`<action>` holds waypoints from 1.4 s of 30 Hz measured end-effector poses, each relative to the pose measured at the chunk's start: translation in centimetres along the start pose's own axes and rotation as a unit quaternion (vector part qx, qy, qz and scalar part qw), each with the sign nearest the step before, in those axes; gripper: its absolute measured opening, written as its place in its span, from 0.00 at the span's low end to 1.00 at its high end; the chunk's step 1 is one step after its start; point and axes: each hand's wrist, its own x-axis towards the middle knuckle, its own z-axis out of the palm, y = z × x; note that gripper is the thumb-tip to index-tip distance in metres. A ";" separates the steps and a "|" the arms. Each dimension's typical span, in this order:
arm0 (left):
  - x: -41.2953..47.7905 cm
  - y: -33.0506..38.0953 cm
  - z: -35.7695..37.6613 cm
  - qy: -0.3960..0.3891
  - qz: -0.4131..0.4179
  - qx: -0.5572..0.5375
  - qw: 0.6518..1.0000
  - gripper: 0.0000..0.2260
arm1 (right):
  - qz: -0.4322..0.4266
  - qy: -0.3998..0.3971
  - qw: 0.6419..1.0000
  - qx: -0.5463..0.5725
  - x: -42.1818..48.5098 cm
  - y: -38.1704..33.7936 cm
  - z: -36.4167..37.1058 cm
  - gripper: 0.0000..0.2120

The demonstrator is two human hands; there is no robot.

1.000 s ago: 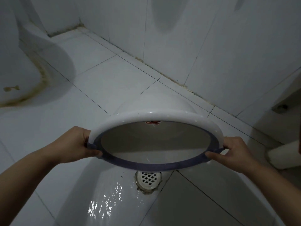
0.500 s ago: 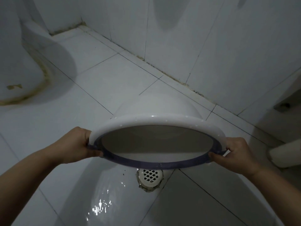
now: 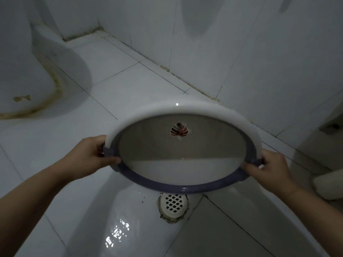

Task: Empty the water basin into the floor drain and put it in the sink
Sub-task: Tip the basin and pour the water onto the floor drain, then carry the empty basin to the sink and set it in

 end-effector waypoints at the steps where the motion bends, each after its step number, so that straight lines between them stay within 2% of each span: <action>1: 0.3 -0.2 0.1 0.022 -0.008 -0.036 0.999 0.10 | 0.038 0.008 0.999 0.037 0.6 -0.1 0.4 0.20; 6: 1.6 -1.4 1.2 0.093 -0.057 -0.129 0.986 0.06 | 0.150 0.005 0.973 0.177 4.0 -1.3 2.7 0.16; 10: 2.6 -2.7 1.9 0.153 -0.127 -0.210 0.957 0.03 | 0.253 -0.077 0.926 0.268 7.2 -2.4 4.3 0.07; 12: 3.2 -3.1 1.8 0.187 -0.158 -0.241 0.939 0.08 | 0.275 -0.087 0.905 0.313 8.8 -2.8 5.0 0.05; 14: 3.9 -3.2 1.4 0.213 -0.183 -0.256 0.925 0.07 | 0.277 -0.080 0.903 0.320 10.3 -3.2 5.6 0.05; 18: 5.1 -3.4 0.8 0.227 -0.211 -0.251 0.917 0.07 | 0.268 -0.100 0.926 0.244 12.9 -3.6 6.9 0.13; 22: 6.3 -3.1 0.0 0.238 -0.230 -0.253 0.909 0.07 | 0.244 -0.072 0.951 0.174 14.1 -4.4 8.3 0.15; 26: 7.6 -2.6 -2.1 0.251 -0.252 -0.220 0.908 0.18 | 0.203 -0.061 0.975 0.069 15.6 -6.2 9.3 0.17; 33: 8.1 -0.1 -7.8 0.266 -0.233 -0.217 0.910 0.18 | 0.140 -0.096 0.982 -0.086 17.8 -11.4 8.9 0.14; 39: 3.8 5.1 -14.0 0.269 -0.276 -0.231 0.893 0.18 | 0.105 -0.159 0.964 -0.183 18.2 -19.9 3.5 0.14; 42: 1.2 10.5 -20.1 0.277 -0.294 -0.246 0.881 0.18 | 0.095 -0.186 0.959 -0.189 19.4 -27.2 -2.0 0.14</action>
